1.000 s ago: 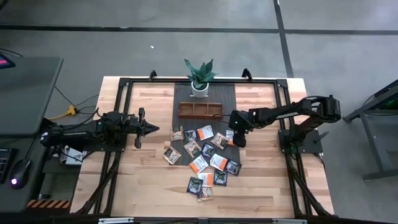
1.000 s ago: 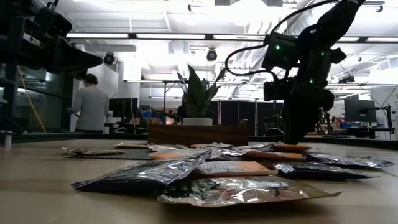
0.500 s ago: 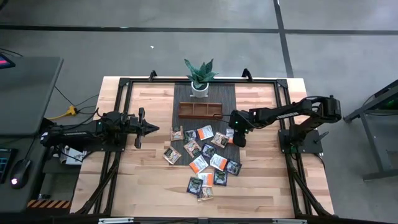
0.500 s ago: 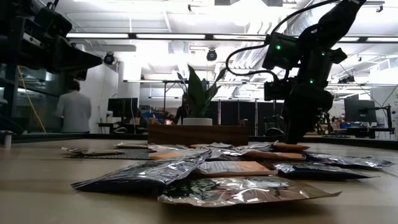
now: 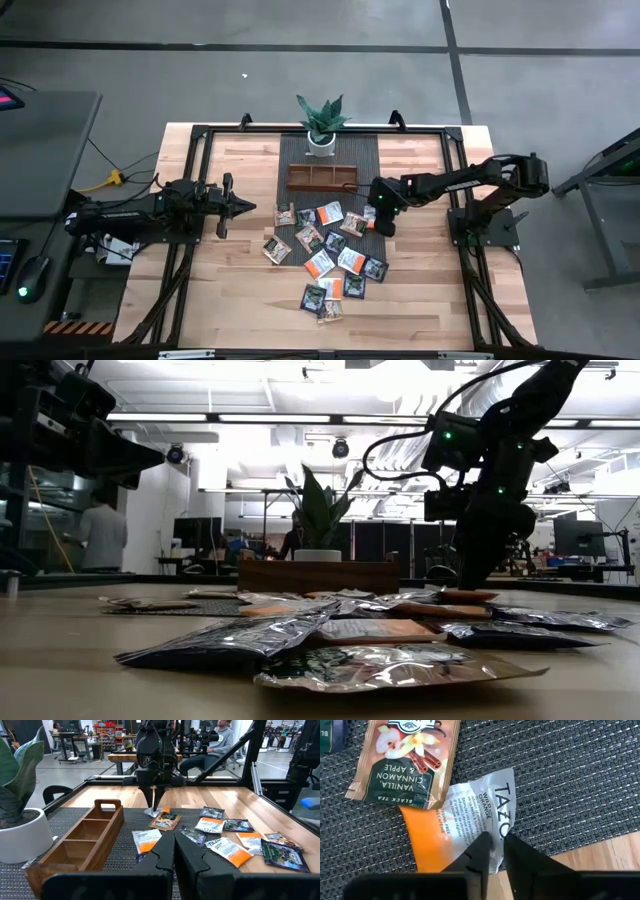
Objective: Pick & Place Tea
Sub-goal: Put the orange tea bag into the right section of the wooden organizer
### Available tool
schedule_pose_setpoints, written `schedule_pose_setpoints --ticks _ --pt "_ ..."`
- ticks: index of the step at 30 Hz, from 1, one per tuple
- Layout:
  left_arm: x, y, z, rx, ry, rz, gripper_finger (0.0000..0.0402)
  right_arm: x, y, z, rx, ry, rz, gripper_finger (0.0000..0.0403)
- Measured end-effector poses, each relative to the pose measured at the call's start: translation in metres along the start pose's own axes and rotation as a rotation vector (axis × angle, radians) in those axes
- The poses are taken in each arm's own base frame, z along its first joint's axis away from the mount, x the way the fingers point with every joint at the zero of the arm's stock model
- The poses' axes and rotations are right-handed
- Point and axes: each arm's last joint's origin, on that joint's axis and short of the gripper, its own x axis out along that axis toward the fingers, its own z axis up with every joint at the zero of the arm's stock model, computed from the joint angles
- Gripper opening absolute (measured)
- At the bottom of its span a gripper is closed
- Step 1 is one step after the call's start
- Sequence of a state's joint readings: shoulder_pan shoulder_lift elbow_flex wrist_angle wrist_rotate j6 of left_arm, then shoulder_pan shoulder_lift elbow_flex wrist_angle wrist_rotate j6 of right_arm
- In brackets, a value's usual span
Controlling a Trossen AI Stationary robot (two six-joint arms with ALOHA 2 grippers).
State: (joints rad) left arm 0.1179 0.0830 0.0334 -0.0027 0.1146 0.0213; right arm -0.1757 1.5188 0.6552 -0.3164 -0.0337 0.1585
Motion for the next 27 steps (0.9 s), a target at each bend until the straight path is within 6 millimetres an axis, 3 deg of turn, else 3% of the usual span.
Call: schedule_pose_setpoints --ticks 5,11,27 --pt "0.000 0.000 0.000 0.000 0.000 0.000 0.0001 0.000 0.000 0.000 -0.001 -0.002 0.005 0.0006" --pt "0.000 0.000 0.000 0.000 0.000 0.000 0.0001 -0.001 0.000 0.001 0.000 -0.006 0.009 0.0012" --pt "0.000 0.000 0.000 0.000 0.000 0.000 0.0001 -0.016 0.003 0.031 -0.084 -0.104 -0.063 0.0003"
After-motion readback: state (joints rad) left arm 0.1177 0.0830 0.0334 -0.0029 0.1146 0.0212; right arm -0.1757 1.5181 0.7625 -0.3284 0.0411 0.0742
